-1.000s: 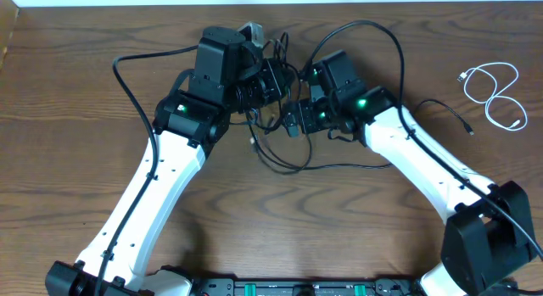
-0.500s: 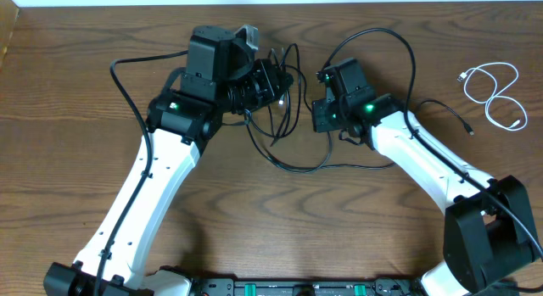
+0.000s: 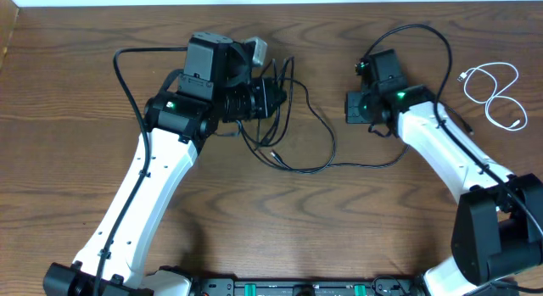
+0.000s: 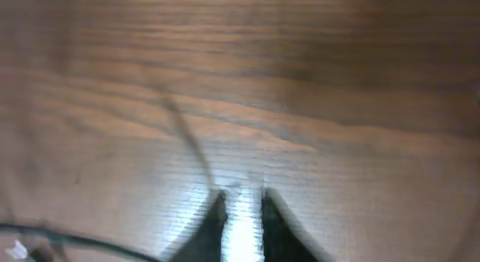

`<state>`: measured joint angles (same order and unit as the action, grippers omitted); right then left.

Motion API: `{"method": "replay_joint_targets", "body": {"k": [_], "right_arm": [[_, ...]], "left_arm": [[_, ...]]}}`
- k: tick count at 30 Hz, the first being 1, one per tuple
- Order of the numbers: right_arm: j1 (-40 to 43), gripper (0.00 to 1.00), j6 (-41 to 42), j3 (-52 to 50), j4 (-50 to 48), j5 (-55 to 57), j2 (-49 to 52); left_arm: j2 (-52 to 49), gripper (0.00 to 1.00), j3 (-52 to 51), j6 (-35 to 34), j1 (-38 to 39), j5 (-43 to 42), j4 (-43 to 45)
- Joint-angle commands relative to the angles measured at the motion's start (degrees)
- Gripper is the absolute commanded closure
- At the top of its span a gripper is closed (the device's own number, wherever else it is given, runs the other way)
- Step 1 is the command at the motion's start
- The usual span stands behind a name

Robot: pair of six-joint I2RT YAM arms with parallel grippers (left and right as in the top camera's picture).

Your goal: Untangle cables

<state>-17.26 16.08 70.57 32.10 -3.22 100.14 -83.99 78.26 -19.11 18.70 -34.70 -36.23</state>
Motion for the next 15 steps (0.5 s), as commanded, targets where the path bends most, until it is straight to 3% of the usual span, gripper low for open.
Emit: {"method": "replay_joint_targets", "body": {"k": [1,2,6,15], "right_arm": [[0.48,0.64,-6.80,-0.31,-0.46,-14.80,0.17],[0.61,0.48,-11.02,-0.26,-0.31,-21.99,-0.17],[0.70,0.44,-18.99,-0.20,-2.84,-32.72,-0.83],[-0.72,0.27,-19.58,-0.20,-13.40,-33.38,-0.81]], "left_arm": [[0.90,0.93,1.09,10.56,-0.22,-1.31,-1.09],[0.90,0.93,1.09,12.20,-0.22,-1.31,-1.29],[0.90,0.92,1.09,13.60,-0.22,-1.36,-1.99],[0.90,0.92,1.05,15.04,-0.20,-3.89,-5.01]]}}
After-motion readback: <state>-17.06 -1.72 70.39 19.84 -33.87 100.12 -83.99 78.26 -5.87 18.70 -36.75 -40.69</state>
